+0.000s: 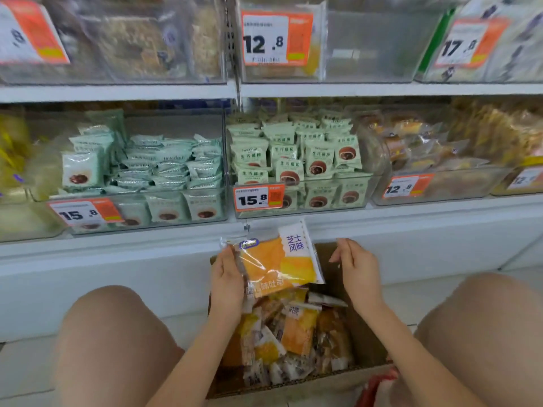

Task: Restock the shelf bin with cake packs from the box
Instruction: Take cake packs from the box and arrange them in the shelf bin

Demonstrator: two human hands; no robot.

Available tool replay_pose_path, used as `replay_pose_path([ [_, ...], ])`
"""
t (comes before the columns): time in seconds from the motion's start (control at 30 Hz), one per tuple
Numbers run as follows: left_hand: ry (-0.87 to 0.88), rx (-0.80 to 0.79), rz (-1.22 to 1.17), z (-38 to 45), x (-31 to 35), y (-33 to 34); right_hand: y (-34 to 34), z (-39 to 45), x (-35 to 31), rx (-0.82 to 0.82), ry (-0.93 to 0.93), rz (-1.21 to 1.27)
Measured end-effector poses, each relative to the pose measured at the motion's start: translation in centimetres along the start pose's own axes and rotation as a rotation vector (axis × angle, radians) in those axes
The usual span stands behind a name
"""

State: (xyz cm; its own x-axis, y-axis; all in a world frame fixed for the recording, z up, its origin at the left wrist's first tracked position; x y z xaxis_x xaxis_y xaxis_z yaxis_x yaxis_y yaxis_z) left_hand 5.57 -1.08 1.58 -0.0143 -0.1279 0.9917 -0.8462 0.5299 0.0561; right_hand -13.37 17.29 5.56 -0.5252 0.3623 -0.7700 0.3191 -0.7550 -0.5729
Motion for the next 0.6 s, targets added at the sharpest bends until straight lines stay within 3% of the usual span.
replay_pose_path([
  [0.17, 0.134, 0.037, -0.015, 0.5, 6.5, 0.0, 0.7, 2.5, -4.0, -0.203, 0.148, 0.444],
  [0.23, 0.156, 0.018, -0.013, 1.0, 8.2, 0.4, 0.9, 3.5, -6.9, -0.248, 0.069, 0.335],
  [0.33, 0.224, 0.024, -0.023, 1.4, 11.4, 1.1, -0.6, 4.8, -10.6, -0.17, -0.106, 0.153],
  [0.6, 0.33, 0.041, 0.01, 4.0, 18.3, 2.8, -5.3, 9.7, -14.8, -0.087, -0.202, 0.197],
])
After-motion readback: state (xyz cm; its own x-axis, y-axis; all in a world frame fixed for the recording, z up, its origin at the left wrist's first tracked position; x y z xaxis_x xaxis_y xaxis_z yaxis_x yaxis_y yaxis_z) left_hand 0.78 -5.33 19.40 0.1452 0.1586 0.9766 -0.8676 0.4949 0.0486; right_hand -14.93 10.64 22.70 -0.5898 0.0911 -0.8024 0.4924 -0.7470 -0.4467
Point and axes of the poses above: each hand's wrist, its own z-axis towards the middle knuckle, its own y-axis out of the palm, x = y × z, the point moved 9 cm from there along z, towards the middle knuckle, and after that the axes turned 8 degrees about -x, right-handed, at the moved point
